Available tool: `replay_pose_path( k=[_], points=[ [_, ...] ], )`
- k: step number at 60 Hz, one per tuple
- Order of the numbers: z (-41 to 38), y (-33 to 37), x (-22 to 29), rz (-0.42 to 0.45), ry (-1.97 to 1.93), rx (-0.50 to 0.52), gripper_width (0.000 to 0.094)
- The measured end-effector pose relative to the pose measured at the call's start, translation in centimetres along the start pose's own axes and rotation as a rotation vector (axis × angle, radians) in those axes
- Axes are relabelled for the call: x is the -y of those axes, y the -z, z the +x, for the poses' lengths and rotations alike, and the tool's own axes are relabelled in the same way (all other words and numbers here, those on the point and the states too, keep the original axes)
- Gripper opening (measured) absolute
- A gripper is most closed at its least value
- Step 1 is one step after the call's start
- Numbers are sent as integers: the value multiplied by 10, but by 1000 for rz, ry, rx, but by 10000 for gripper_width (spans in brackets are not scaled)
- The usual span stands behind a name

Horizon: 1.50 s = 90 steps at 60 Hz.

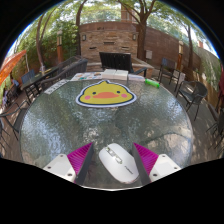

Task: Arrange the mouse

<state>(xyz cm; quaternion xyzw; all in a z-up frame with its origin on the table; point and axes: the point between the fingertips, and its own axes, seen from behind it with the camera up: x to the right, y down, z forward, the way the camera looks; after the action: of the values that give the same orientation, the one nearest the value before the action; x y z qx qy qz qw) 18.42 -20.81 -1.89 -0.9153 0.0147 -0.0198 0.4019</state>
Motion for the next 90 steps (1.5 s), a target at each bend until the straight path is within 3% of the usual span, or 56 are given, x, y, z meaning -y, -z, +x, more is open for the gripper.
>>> replay_pose_path(
  k=[20,42,48,53,73,82,90],
  points=[
    [0,11,-13,-100,109,85,766],
    [13,10,-12,-104,204,107,788],
    [11,11,-16,-109,135,161,705],
    [13,10,-16,-105,161,172,519],
    [15,12,-15,-130,160,148,349],
    [6,28,32,-68,122,145,348],
    [-6,44,133,73,53,164,346]
  ],
)
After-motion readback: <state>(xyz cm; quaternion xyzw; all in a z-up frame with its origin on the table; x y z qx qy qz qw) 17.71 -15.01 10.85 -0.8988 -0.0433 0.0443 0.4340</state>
